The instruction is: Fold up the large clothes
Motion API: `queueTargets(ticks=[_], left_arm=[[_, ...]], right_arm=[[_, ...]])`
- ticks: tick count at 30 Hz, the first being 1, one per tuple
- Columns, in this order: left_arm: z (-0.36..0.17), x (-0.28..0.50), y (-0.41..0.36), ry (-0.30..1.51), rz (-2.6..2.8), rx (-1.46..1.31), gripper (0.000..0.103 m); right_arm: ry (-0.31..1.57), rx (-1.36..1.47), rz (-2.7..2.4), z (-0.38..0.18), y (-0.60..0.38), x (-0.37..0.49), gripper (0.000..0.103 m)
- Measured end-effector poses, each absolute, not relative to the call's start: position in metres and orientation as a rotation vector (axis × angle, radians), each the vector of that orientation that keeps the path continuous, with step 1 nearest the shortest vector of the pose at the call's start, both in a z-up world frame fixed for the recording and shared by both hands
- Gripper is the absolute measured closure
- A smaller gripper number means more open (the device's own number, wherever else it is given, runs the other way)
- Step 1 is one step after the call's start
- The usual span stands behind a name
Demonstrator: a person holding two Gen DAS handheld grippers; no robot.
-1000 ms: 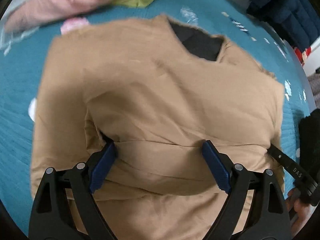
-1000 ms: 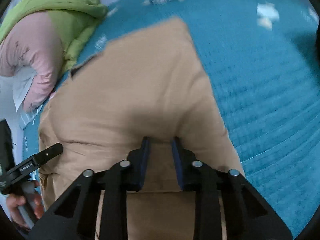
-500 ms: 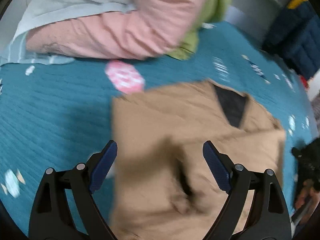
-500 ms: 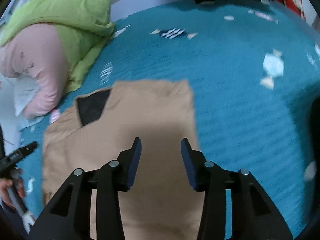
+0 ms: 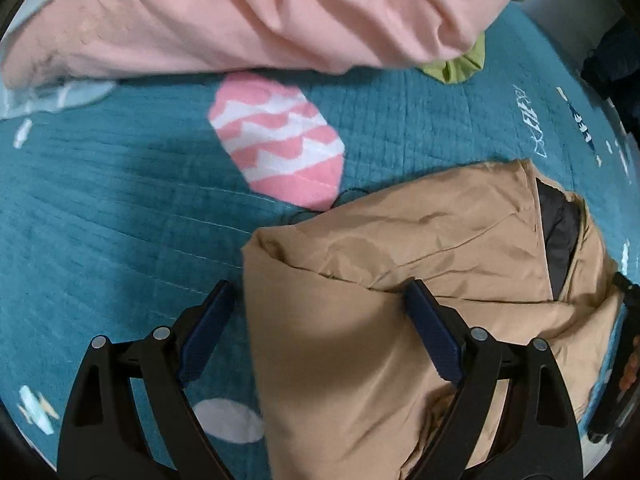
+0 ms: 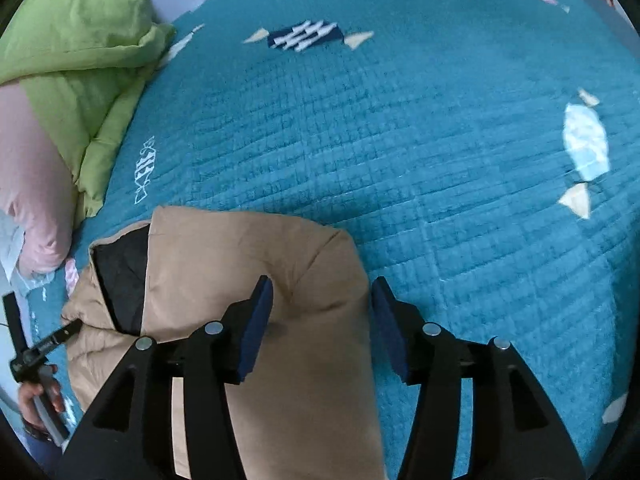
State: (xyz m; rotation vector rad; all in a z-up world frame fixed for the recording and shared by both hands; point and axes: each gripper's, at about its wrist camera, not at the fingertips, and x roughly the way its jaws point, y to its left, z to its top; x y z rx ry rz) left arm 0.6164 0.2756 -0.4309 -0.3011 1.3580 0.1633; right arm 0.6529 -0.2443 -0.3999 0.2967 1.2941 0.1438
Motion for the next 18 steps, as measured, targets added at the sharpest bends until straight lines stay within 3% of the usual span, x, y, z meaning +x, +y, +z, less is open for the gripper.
queueTargets(ticks=[4,6,7,8,9,10,18], left_arm=[[-0.436,0.617,0.271,1.360,0.146,-0.266,0.022],[-0.433,0.617,0.267,1.357,0.131,-0.236,0.033],[-0.429,0.616,0.265,1.351,0.126,-0.223,0.042],[-0.426,0.617,0.263,1.346,0.107,-0.227,0.059],[-0.423,0.617,0.261,1.338,0.097,-0.222,0.064],[-0.419,0.616,0.258,1.326,0.084,-0.208,0.076],[-0.370,0.608,0.253,1.174,0.051,-0.204,0.083]], right_arm=[[1.343,0.287,0.144,-0.412,-0.244,0.665,0.056],[1.366,0.291,0.160,-0.417,-0.243,0.667,0.073],[1.364,0.272,0.165,-0.416,-0.241,0.667,0.079],[1.348,0.251,0.163,-0.413,-0.239,0.666,0.083],[1.319,0.226,0.168,-0.408,-0.235,0.664,0.086],[1.297,0.206,0.173,-0.404,-0.232,0.663,0.087],[1.100,0.188,0.208,-0.346,-0.227,0.655,0.090]])
